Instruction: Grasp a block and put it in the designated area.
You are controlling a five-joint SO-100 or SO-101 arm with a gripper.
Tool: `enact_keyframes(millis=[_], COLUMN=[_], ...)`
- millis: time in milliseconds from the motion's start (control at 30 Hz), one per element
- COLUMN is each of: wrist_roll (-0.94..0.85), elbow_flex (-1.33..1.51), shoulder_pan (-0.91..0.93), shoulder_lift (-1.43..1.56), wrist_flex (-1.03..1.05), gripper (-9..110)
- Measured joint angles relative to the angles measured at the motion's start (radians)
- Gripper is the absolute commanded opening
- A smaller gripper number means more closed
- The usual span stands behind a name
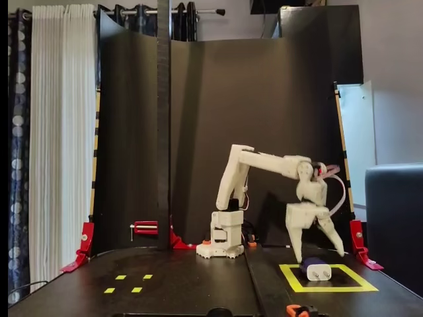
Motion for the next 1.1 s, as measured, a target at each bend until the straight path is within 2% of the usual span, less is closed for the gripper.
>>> enact_keyframes(millis=[300,667,767,1100], wrist_roll=[-0.003,-0.003,-0.003,-0.003], elbow_flex=[0.0,0.0,0.0,0.0], shoulder_pan=[0.015,0.021,0.023,0.054], shoulder_lift=[0.086,0.101,0.101,0.152], wrist_flex=[0.041,0.041,0.041,0.041], gripper=[42,12,0,0])
